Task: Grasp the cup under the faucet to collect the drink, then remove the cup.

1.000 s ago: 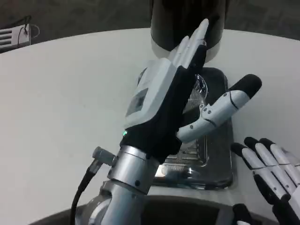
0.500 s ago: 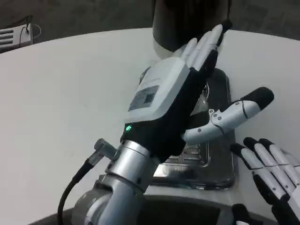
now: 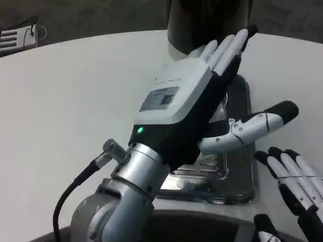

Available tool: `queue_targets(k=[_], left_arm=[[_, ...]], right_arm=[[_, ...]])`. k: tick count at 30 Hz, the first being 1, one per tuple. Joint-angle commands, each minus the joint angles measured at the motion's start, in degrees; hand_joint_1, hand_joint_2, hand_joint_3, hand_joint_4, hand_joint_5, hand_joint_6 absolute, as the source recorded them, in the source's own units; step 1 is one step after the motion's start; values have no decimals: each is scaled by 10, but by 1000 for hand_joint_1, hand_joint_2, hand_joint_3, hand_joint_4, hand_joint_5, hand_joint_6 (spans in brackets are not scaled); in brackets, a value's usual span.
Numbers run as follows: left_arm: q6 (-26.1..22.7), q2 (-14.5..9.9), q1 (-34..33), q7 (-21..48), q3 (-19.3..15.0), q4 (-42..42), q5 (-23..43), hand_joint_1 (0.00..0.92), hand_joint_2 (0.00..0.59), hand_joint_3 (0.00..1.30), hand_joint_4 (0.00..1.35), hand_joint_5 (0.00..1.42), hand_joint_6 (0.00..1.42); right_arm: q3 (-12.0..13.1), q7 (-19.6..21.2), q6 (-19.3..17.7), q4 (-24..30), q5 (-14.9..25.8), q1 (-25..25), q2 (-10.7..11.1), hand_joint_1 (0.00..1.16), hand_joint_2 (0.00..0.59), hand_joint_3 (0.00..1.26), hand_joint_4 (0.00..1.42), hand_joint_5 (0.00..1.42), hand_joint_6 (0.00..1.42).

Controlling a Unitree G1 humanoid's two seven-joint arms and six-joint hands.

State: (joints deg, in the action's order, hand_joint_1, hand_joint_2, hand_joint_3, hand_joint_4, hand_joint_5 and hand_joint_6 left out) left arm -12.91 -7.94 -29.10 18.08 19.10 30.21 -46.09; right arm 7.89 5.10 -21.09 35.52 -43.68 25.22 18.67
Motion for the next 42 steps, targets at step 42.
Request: queue_targets(k=[42], left_arm=[[7,-17,-10,44,19,-4,-18,0,145,17,0,57,7]], right_arm=[[-29,-62,108,-42,114,-114,-25,421,343,36,32,38,143]])
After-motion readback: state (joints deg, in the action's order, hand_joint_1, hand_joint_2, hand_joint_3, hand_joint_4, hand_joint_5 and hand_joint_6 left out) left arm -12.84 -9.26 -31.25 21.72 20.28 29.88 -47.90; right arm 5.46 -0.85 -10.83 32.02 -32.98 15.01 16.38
